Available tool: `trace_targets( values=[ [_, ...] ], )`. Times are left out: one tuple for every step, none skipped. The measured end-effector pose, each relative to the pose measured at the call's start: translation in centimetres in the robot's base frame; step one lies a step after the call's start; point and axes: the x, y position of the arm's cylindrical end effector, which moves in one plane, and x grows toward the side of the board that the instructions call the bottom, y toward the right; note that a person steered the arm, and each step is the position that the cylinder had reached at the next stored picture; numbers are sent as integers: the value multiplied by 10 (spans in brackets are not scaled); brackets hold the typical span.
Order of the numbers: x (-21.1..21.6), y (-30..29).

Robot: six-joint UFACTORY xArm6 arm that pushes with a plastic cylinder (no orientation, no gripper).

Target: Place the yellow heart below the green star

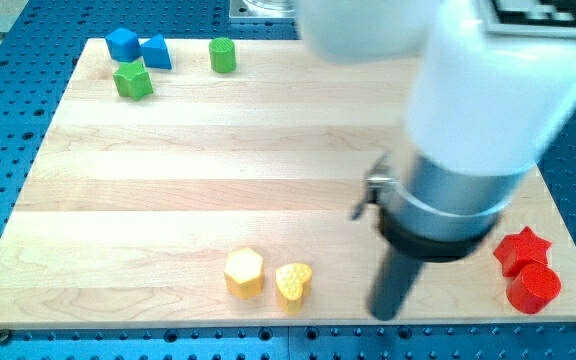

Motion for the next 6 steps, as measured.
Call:
trace_targets(
  values=[
    [-4, -69],
    [-29, -114],
    [-66, -160],
    [-121, -174],
    [-173, -176],
    [-146, -129]
  ],
)
